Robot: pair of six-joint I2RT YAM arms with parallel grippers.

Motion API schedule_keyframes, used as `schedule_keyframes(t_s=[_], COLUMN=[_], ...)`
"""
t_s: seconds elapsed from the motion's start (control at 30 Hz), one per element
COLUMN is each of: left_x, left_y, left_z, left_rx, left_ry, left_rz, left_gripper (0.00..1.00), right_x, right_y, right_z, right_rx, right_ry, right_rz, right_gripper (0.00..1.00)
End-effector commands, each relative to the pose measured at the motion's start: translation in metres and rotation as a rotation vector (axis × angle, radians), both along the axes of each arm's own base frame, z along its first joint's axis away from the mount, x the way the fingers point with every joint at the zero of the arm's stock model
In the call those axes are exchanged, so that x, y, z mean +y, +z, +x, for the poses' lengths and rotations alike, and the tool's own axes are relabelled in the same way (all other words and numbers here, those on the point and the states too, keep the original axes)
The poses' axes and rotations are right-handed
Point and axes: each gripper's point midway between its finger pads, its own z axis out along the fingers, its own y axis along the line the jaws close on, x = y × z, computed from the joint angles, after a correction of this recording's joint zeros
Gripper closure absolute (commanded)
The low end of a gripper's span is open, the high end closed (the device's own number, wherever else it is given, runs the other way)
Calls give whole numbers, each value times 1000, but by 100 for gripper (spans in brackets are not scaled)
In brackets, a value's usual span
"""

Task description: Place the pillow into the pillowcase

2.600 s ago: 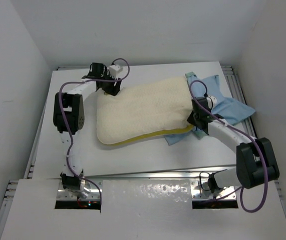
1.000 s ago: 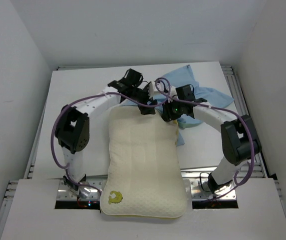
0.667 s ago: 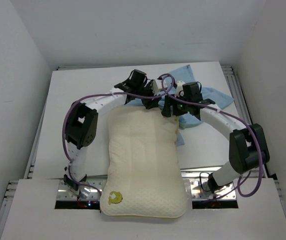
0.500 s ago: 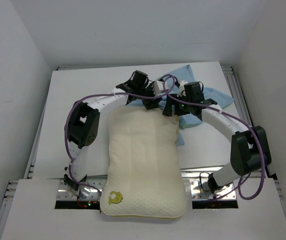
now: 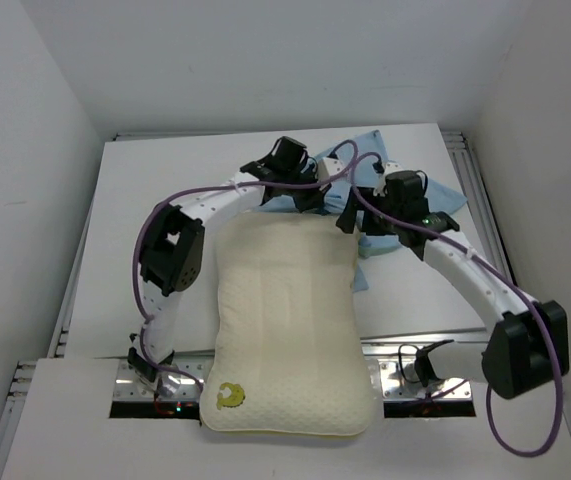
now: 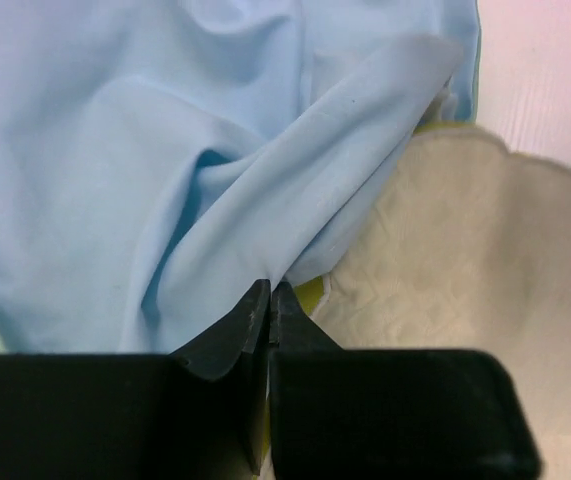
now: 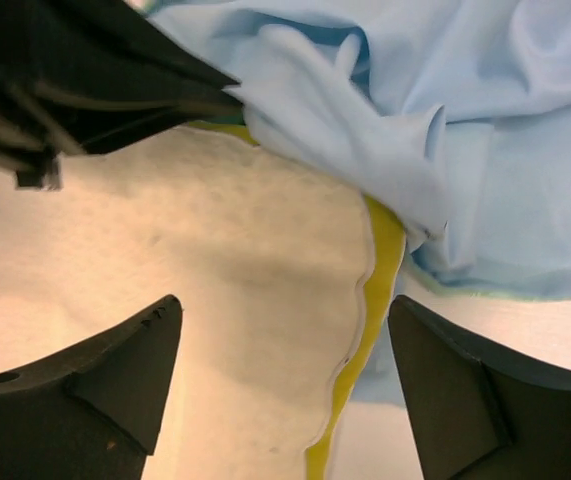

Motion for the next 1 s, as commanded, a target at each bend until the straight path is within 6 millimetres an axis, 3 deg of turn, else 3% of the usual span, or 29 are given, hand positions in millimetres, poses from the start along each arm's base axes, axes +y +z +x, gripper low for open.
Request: schedule_keyframes(t_s=[0.0, 0.2, 0.27, 0.3, 0.37, 0.4, 0.5, 0.57, 0.6, 0.63, 0.73, 0.77, 0.8, 0.93, 0.97], left_x=[-12, -12, -11, -10, -10, -10, -9, -8, -8, -7, -7, -8, -7, -11, -12], left_y=[33, 50, 53, 54, 56, 56, 58, 59, 60, 63, 67, 68, 67, 74, 72], left_z=[3, 8, 9, 10, 10, 11, 9, 8, 7, 5, -1, -6, -10, -35, -40], left_rx=[-22, -37, -48, -53, -56, -56, -58, -63, -63, -66, -61, -54, -48, -38, -38], left_ry=[15, 32, 38, 40, 45, 48, 55, 57, 57, 55, 35, 16, -1, -114, -141], left_rz=[-49, -49, -47, -46, -48, -49, -54, -55, -58, -63, -68, -76, -70, -93, -88], left_gripper=[100, 100, 100, 100, 100, 100, 100, 100, 100, 100, 100, 100, 100, 100, 100], right_x=[2, 4, 15, 25, 40, 43, 52, 54, 55, 54, 57, 58, 58, 69, 76], right_y=[30, -36, -34, -44, -34, -45, -49, -55, -60, -62, -64, -61, -59, -29, -13], right_z=[-3, -60, -62, -74, -66, -72, -68, -67, -66, -63, -56, -52, -49, -32, -25], right_rx=[-60, 134, 94, 126, 60, 84, 65, 87, 99, 96, 80, 67, 57, -24, -73], right_ry=[-94, -113, -81, -54, -29, -41, -39, -33, -32, -40, -49, -49, -48, 40, 91], right_rz=[133, 130, 184, 224, 326, 373, 442, 431, 417, 414, 432, 437, 432, 394, 372], right_gripper=[17, 14, 14, 13, 13, 13, 14, 19, 25, 44, 71, 90, 99, 100, 100])
